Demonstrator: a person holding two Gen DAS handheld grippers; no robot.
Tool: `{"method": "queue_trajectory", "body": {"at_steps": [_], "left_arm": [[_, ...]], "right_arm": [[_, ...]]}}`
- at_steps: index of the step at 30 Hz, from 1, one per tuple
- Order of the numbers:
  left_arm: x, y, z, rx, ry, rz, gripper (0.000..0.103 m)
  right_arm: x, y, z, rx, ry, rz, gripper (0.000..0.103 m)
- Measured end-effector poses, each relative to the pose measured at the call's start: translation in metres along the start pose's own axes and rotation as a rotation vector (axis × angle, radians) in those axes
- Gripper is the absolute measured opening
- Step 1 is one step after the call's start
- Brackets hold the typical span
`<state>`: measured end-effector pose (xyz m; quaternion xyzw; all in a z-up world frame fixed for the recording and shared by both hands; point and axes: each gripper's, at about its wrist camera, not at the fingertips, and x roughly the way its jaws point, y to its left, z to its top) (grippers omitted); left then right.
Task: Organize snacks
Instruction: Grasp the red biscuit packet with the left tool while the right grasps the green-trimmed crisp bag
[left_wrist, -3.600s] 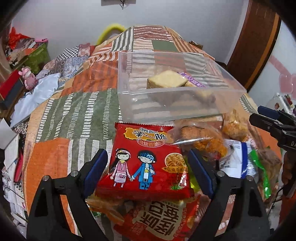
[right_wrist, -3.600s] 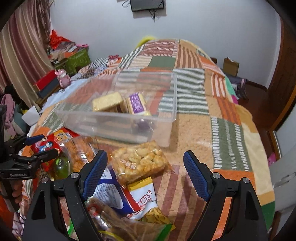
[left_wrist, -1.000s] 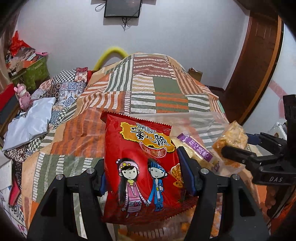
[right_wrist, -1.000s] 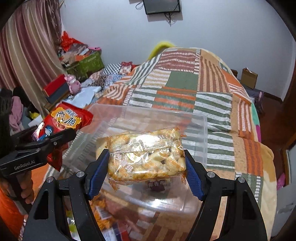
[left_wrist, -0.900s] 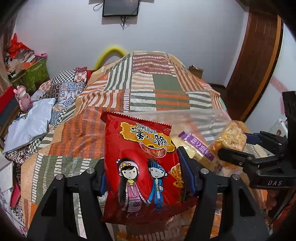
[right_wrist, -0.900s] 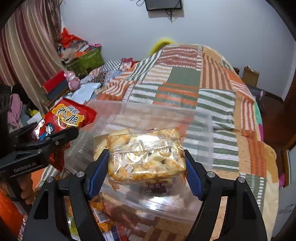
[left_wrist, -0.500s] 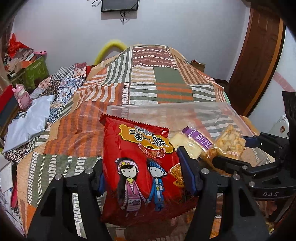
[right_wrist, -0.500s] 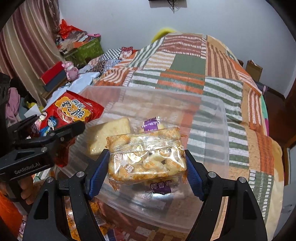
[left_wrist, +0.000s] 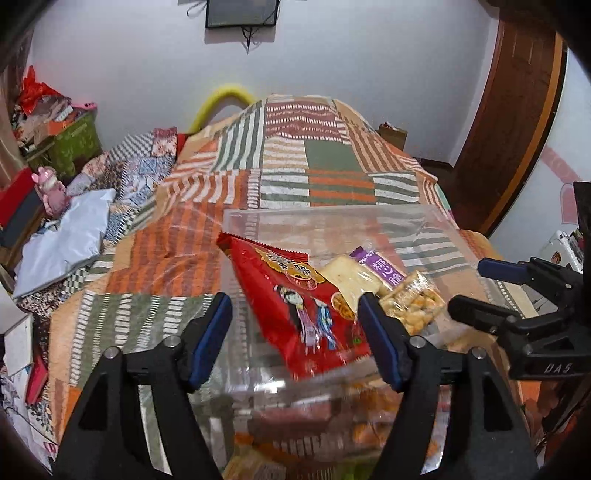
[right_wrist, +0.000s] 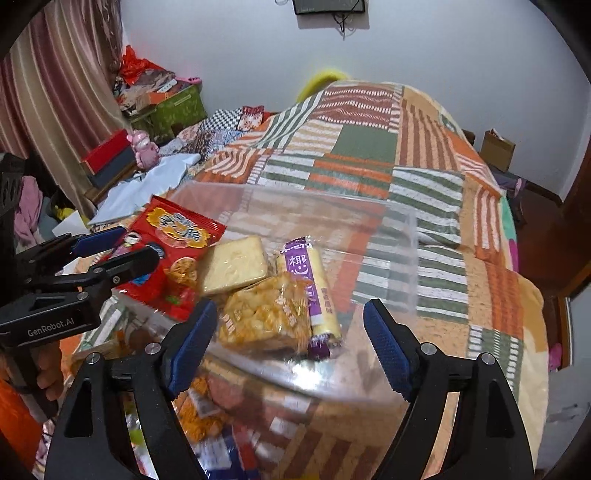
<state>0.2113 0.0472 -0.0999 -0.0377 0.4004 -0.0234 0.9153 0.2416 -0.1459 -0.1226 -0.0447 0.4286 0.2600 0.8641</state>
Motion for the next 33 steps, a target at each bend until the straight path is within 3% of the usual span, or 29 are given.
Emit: {"method": "queue_trajectory", "body": {"at_steps": [9,15,26,33], "left_arm": [[-0.051,0.001,-0.028,0.002,-0.031,0.006,0.083],[-0.068,0.003,-0.063,-0.019,0.017,-0.004,0.084],[-0.076,-0.012,-0.13,0.009,0.122,-0.03,0.084],[-0.064,-0.021,-0.147,0.023,0.168,-0.057,0.084]], "right_arm": [[-0.057,0.009,-0.023,0.0,-0.094,0.002,0.083],[-0.081,0.018,-0.047,-0.001,-0.122,0.004,0.084],[-0.08,0.031,-0.102,0.016,-0.039,0.048,0.085],[-0.066,0.036,-0.129,0.0,0.047,0.063,0.085]]}}
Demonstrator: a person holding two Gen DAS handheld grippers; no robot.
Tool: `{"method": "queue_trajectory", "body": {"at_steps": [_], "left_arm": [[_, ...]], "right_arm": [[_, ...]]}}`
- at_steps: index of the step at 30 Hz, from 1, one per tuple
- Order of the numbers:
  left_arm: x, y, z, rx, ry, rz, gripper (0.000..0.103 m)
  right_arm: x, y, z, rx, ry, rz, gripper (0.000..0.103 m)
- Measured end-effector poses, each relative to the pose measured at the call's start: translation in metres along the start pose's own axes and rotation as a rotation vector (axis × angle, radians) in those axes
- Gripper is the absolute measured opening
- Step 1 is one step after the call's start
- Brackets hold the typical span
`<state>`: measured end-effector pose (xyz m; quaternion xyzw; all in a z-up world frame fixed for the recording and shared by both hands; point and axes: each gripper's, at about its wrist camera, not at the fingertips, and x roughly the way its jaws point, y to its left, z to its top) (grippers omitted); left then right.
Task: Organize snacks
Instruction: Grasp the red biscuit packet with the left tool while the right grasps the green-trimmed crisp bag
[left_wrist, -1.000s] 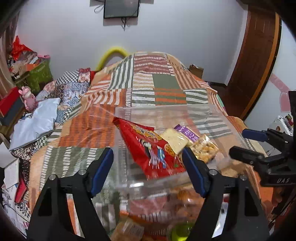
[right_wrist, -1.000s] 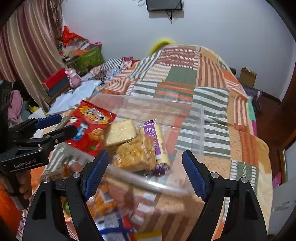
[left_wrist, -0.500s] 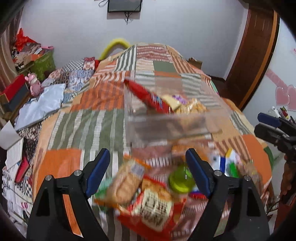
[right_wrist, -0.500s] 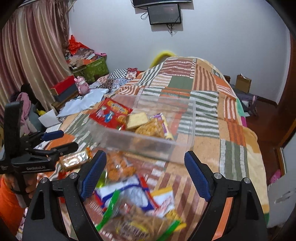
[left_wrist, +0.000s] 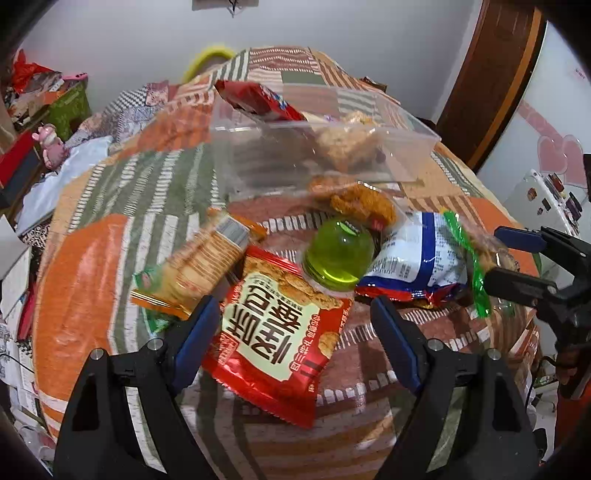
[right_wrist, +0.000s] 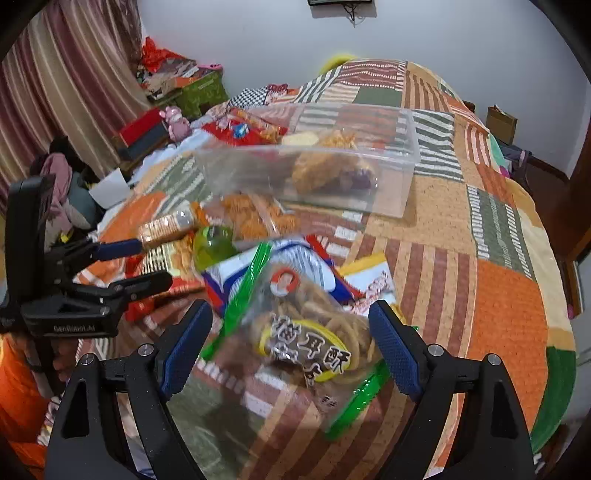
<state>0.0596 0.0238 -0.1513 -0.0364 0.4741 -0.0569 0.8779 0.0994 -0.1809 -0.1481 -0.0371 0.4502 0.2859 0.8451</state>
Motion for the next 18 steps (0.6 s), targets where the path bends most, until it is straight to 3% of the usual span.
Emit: {"method": "queue_trajectory", "body": {"at_steps": [6,16,18], "left_arm": [[0.01,0.004,-0.004,-0.005,0.022,0.005,0.084],[0.007,0.0,-0.021,0.05,0.051,-0.011,0.086],[0.01,0.002,-0.021,0.045,0.051,-0.006,0.086]], "right_arm": [[-0.001,0.001,-0.007,-0.037,0.014,0.014,0.092],[0.02,-0.01,-0.012,-0.005,0.057,-0.017,0.092],[0.02,-0.012,-0.013,0.004,0.044,-0.014,0.087]]}}
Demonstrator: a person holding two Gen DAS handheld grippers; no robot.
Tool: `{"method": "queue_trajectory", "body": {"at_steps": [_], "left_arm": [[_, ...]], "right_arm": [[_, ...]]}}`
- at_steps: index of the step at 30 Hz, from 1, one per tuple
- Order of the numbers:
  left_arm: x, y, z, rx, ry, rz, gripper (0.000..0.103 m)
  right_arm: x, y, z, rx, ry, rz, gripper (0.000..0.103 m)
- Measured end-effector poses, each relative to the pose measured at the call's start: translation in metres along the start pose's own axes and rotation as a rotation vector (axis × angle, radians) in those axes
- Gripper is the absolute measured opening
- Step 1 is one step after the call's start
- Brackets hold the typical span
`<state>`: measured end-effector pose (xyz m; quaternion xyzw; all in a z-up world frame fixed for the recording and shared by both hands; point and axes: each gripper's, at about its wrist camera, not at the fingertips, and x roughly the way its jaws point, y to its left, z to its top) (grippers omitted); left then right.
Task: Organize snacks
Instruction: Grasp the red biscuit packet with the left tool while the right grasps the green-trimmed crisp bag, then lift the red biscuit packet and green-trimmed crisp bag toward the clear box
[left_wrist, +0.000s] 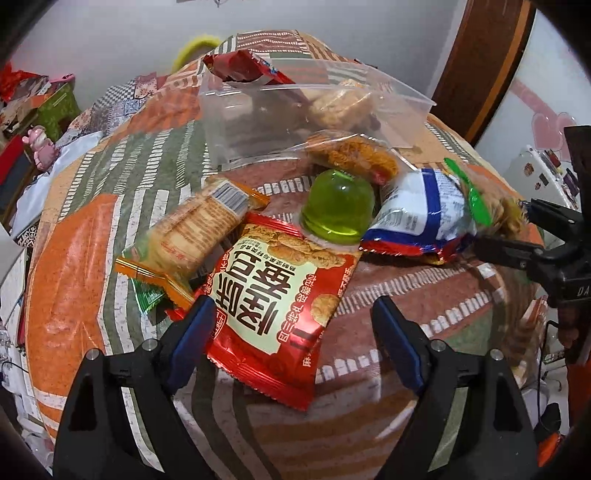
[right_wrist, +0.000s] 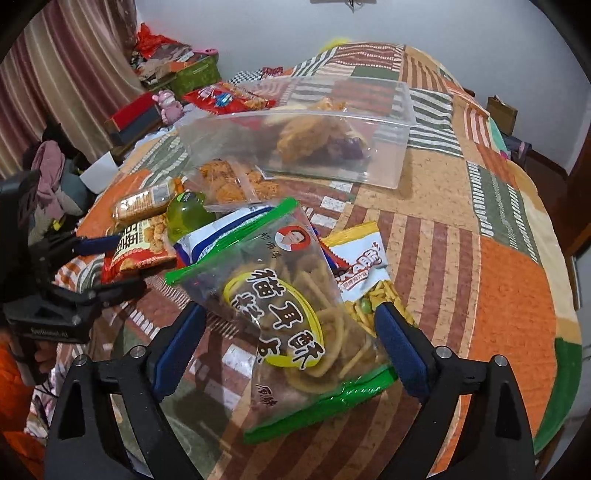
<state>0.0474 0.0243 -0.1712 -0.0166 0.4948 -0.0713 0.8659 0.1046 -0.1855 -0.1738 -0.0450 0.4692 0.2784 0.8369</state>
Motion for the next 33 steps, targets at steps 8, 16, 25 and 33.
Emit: {"method": "queue_trajectory", "body": {"at_steps": [8,16,25,33], "left_arm": [[0.01,0.012,0.008,-0.061,-0.029,0.015,0.079],[0.001,0.02,-0.002,-0.08,-0.035,0.046,0.049],[-0.026,0.018,0.002,-0.11,-0.095,0.015,0.036],[-0.055,0.005,0.024,-0.093,-0.191,-0.014,0.033]], "right_arm": [[-0.008,-0.009,-0.001,0.042,-0.026,0.005,0.052],[-0.015,-0.014,-0.001,0.09,-0.055,0.039,0.042],[-0.031,-0.012,0.009,0.096,-0.12,0.048,0.041],[-0.044,-0.015,0.027,0.104,-0.183,0.052,0.041]]}}
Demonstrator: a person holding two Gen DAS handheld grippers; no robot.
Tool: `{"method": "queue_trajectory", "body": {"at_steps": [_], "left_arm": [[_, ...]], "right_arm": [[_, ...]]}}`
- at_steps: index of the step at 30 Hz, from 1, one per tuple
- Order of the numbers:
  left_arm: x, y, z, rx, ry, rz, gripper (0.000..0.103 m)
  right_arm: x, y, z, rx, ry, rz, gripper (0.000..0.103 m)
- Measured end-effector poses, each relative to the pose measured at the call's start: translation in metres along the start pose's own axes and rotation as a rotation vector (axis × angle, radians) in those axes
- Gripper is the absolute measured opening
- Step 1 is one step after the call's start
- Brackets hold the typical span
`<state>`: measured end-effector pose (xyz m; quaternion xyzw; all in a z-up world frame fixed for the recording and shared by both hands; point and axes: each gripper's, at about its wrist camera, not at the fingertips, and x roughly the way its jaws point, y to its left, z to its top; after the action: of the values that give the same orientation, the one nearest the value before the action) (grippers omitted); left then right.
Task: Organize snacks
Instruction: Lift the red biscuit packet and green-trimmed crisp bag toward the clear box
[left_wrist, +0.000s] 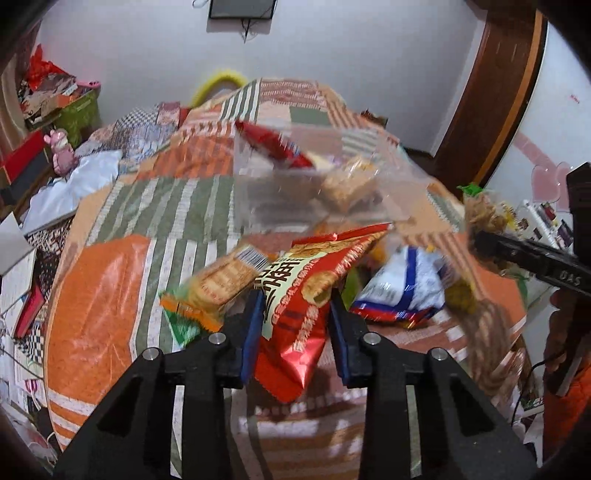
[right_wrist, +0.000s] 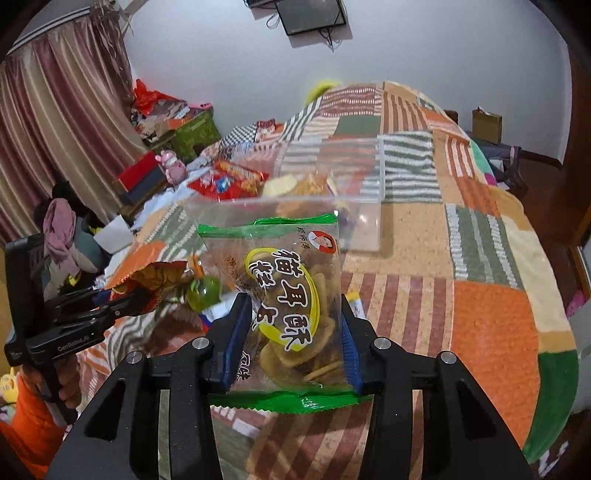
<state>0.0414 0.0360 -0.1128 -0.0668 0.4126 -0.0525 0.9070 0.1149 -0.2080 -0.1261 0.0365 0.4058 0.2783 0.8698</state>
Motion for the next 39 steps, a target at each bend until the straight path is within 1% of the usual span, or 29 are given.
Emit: {"method": "queue_trajectory", "body": {"at_steps": [6,10,11,14,18,21,22,23,24,26,30,32,34,36,39], "left_arm": [[-0.009,-0.007,0.029,0.0,-0.064,-0.039,0.027],[-0.004,-0.012,0.047,0.014,-0.097,-0.05,0.024],[-0.001,-0.012,0.05,0.016,-0.099,-0.051,0.022],[0.009,-0.012,0.06,0.022,-0.09,-0.06,0.014],[0.019,-0.01,0.069,0.029,-0.088,-0.062,0.013],[0.029,-0.008,0.068,0.04,-0.049,-0.053,0.014],[0.031,-0.007,0.066,0.043,-0.039,-0.034,0.015],[0.033,-0.004,0.064,0.045,-0.022,-0.027,0.02],[0.035,-0.001,0.061,0.041,-0.002,-0.036,0.022],[0.039,0.005,0.054,0.026,0.03,-0.055,0.034],[0.053,0.014,0.035,0.0,0.111,-0.076,0.039],[0.057,0.018,0.028,-0.026,0.134,-0.115,0.044],[0.059,0.019,0.022,-0.038,0.142,-0.139,0.048],[0.06,0.017,0.018,-0.034,0.141,-0.139,0.049],[0.064,0.014,0.008,-0.017,0.171,-0.083,0.049]], "right_arm": [[-0.002,0.002,0.019,-0.009,-0.043,0.006,0.041],[0.001,0.002,0.032,-0.013,-0.071,0.009,0.041],[0.002,0.002,0.034,-0.013,-0.074,0.009,0.041],[0.007,-0.001,0.041,-0.006,-0.082,0.012,0.041],[0.011,-0.004,0.047,0.012,-0.091,0.018,0.041],[0.015,-0.005,0.047,0.018,-0.089,0.021,0.041],[0.017,-0.005,0.047,0.02,-0.084,0.024,0.041],[0.018,-0.005,0.046,0.019,-0.079,0.026,0.041],[0.018,-0.005,0.046,0.019,-0.076,0.026,0.041],[0.02,-0.005,0.045,0.019,-0.068,0.028,0.041],[0.021,-0.007,0.045,0.027,-0.059,0.028,0.041],[0.02,-0.008,0.045,0.029,-0.056,0.025,0.041],[0.019,-0.007,0.044,0.026,-0.055,0.021,0.041],[0.019,-0.008,0.044,0.026,-0.053,0.018,0.041],[0.017,-0.007,0.044,0.026,-0.053,0.018,0.041]]}}
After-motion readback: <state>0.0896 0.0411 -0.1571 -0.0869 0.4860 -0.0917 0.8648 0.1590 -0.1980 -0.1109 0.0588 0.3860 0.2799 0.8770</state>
